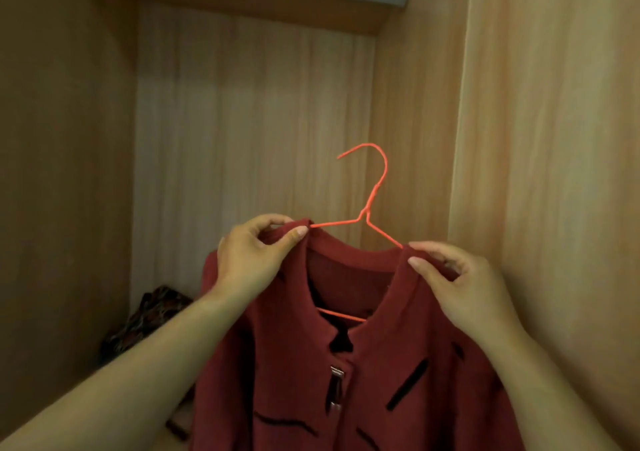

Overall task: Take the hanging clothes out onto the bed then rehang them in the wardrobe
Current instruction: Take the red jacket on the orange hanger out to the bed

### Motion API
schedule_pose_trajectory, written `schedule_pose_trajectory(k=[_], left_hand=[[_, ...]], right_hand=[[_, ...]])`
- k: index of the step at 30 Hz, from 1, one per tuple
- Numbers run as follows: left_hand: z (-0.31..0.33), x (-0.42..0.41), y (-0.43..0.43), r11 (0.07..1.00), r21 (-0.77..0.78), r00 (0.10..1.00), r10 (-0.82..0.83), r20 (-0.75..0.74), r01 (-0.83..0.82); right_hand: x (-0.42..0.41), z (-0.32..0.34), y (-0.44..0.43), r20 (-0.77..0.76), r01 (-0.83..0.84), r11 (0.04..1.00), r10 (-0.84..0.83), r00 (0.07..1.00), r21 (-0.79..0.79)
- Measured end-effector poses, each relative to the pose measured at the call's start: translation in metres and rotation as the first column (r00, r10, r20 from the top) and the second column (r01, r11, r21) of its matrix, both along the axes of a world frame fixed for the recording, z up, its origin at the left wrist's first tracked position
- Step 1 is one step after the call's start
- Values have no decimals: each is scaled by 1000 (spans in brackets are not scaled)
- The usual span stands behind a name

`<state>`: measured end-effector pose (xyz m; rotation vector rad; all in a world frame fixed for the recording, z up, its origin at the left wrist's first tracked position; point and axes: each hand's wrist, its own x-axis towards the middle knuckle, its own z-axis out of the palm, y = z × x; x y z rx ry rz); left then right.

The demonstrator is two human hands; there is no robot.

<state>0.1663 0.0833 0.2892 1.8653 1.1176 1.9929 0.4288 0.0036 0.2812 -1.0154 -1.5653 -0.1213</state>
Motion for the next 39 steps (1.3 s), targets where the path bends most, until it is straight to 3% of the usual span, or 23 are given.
schedule_pose_trajectory(k=[6, 12, 16, 19, 21, 26, 30, 39], left_hand=[[72, 10, 102, 995, 104, 999, -4, -38, 8], [153, 35, 193, 965, 262, 994, -2, -105, 29], [216, 49, 242, 911, 410, 992, 3, -126, 49], [244, 59, 278, 849, 528, 964, 150, -219, -12], [248, 66, 297, 855, 517, 942, 208, -262, -45], [222, 93, 328, 923, 372, 880, 93, -465, 99], [230, 110, 339, 932, 335, 919, 7, -394, 137], [263, 162, 370, 919, 341, 921, -55, -386, 198]], right_hand=[[-2, 76, 79, 78, 244, 953, -261, 962, 179], [-1, 155, 144, 30, 428, 854, -456, 889, 296], [-5, 210, 173, -29, 576, 723, -613, 789, 381], [-9, 242, 194, -76, 688, 579, -739, 670, 438], [-7, 265, 207, -95, 724, 514, -782, 616, 460], [12, 314, 237, -140, 763, 453, -812, 567, 462], [9, 360, 266, -125, 736, 511, -778, 616, 444], [13, 433, 300, -127, 785, 415, -844, 521, 460]])
